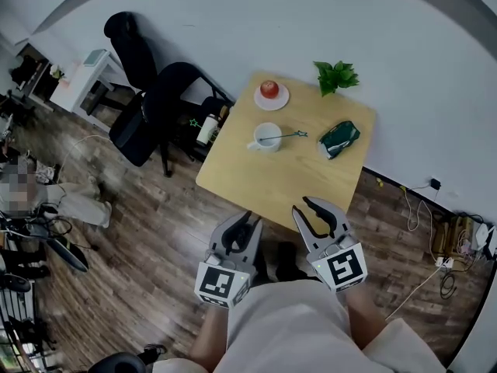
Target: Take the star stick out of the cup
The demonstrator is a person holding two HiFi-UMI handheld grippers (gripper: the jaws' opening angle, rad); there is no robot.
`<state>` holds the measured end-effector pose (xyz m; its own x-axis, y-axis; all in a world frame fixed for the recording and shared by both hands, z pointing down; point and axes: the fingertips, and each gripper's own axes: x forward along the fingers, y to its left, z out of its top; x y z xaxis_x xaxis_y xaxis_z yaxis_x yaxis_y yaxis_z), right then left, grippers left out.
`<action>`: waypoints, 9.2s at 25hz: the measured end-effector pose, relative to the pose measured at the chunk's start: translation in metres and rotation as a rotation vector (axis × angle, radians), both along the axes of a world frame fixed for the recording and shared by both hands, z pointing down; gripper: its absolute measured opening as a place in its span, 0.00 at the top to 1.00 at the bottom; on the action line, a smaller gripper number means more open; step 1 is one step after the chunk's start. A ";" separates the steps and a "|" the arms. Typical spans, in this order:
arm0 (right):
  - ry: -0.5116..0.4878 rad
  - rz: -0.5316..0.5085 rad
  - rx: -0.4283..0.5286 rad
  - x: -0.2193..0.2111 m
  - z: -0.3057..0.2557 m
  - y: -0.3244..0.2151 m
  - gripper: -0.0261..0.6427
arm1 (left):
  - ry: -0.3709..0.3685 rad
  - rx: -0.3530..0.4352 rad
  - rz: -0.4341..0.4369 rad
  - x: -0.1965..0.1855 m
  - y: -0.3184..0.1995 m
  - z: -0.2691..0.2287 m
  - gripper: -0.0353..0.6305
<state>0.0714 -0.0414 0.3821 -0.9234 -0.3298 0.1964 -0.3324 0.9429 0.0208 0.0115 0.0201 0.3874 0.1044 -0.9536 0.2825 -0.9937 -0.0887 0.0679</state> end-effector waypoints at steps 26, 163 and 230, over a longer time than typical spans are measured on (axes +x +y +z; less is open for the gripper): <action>0.089 0.316 0.013 -0.079 -0.001 -0.087 0.81 | 0.036 0.031 0.344 -0.089 -0.117 -0.004 0.84; -0.025 0.650 -0.523 -0.152 0.229 -0.229 0.94 | 0.098 -0.154 0.397 -0.181 -0.185 0.098 0.84; -0.104 0.455 -0.277 -0.053 0.059 -0.072 0.94 | 0.116 -0.016 0.284 -0.096 -0.065 0.027 0.84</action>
